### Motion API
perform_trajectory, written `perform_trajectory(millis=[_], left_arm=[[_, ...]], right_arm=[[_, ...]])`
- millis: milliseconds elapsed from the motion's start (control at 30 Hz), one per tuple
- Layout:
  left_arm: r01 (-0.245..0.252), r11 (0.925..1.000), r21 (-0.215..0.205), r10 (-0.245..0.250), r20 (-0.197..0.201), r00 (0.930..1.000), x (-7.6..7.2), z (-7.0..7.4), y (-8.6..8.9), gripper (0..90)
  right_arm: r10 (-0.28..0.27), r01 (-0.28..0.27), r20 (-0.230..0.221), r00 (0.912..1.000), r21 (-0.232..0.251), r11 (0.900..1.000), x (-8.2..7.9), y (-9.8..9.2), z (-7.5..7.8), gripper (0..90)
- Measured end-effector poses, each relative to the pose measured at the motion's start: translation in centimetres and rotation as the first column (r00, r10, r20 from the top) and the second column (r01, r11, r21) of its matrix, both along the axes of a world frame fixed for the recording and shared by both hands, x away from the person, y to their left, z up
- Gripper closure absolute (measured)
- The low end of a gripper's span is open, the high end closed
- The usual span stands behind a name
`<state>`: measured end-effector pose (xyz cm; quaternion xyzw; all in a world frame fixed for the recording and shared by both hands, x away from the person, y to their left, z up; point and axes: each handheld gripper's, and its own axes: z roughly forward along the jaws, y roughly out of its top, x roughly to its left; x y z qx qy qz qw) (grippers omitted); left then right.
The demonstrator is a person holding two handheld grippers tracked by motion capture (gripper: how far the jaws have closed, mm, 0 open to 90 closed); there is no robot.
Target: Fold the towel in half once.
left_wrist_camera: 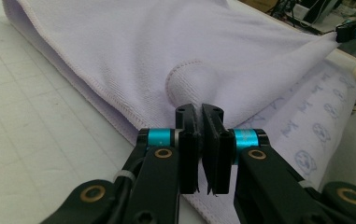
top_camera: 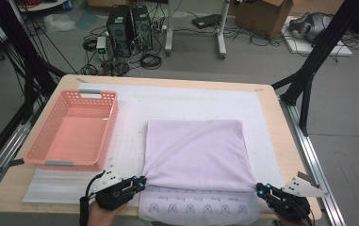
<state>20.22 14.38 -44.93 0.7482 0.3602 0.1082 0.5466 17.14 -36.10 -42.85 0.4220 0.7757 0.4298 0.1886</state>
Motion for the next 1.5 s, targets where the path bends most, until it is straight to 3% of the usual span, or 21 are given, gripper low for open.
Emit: perform_trajectory(millis=[67, 100, 200, 300, 433, 500, 567, 600, 667, 933, 1233, 1300, 1333, 1367, 1500], left_arm=[[-0.015, 0.9996, -0.026, 0.014, -0.016, 0.9998, 0.2, 0.1, -0.1, 60.0], [-0.023, 0.9991, -0.037, 0.022, -0.023, 0.9995, 0.4, 0.2, -0.1, 53.1], [-0.019, 0.9978, -0.063, 0.018, -0.018, 0.9997, 0.7, 0.6, -0.4, 45.7], [0.0, 0.9994, -0.036, -0.001, -0.016, 0.9999, 1.1, 0.6, -1.3, 45.1], [0.014, 0.9996, 0.024, -0.013, -0.057, 0.9983, 1.7, 0.0, -2.5, 52.1], [0.005, 0.9977, 0.067, -0.001, -0.069, 0.9976, 1.8, -0.3, -2.7, 66.1], [0.002, 0.9957, 0.093, 0.003, -0.052, 0.9987, 1.6, -0.5, -2.8, 85.7], [0.006, 0.9951, 0.098, -0.001, -0.053, 0.9986, 1.5, -0.6, -2.8, 86.1], [0.013, 0.9957, 0.092, -0.01, -0.041, 0.9991, 1.2, -0.5, -2.6, 87.0], [0.042, 0.9982, 0.044, -0.042, -0.006, 0.9991, -1.0, 0.5, -1.2, 87.3], [0.087, 0.9951, 0.046, -0.087, -0.014, 0.9961, -3.2, 0.6, -0.6, 87.1], [0.089, 0.9954, 0.035, -0.088, -0.023, 0.9959, -3.1, 0.5, -0.4, 80.0], [0.062, 0.9979, 0.021, -0.061, -0.039, 0.9974, -2.7, 0.6, -0.2, 64.2], [0.043, 0.9991, 0.002, -0.043, -0.046, 0.998, -2.3, 0.8, 0.1, 54.5], [-0.012, 0.9991, -0.039, 0.011, -0.02, 0.9997, -0.7, 1.4, 1.0, 47.3]], right_arm=[[0.003, -0.003, -0.009, 1.0, -0.002, 1.0, -0.2, 0.0, -0.2, 81.2], [-0.01, 0.01, -0.014, 0.9999, 0.005, 1.0, -0.2, 0.0, -0.1, 72.7], [-0.048, 0.048, -0.001, 0.9989, 0.079, 0.996, 0.3, 0.0, 0.8, 66.1], [-0.062, 0.062, 0.005, 0.9981, 0.045, 0.997, 1.4, 0.7, 1.3, 65.3], [-0.046, 0.045, -0.065, 0.9968, -0.004, 0.999, 3.5, 2.4, -0.2, 63.8], [-0.034, 0.031, -0.09, 0.9953, -0.035, 0.999, 4.1, 3.1, -1.0, 65.9], [-0.031, 0.023, -0.111, 0.9934, -0.072, 0.997, 4.4, 3.4, -1.6, 76.7], [-0.028, 0.021, -0.107, 0.9938, -0.071, 0.997, 4.4, 3.4, -1.7, 83.0], [-0.019, 0.011, -0.096, 0.9952, -0.075, 0.997, 4.0, 3.4, -1.6, 87.0], [0.012, -0.018, -0.077, 0.997, -0.07, 0.997, 2.1, 3.0, -0.7, 87.7], [0.042, -0.049, -0.107, 0.9934, -0.057, 0.997, 0.4, 2.9, -0.4, 86.9], [0.04, -0.046, -0.113, 0.9927, -0.05, 0.998, 0.3, 2.8, -0.3, 77.4], [0.023, -0.027, -0.101, 0.9946, -0.042, 0.999, 0.3, 2.7, -0.2, 67.7], [0.003, -0.005, -0.09, 0.996, -0.028, 1.0, 0.5, 2.5, -0.1, 64.2], [-0.076, 0.075, -0.055, 0.9956, -0.013, 0.997, 1.8, 1.8, 0.2, 67.0]])
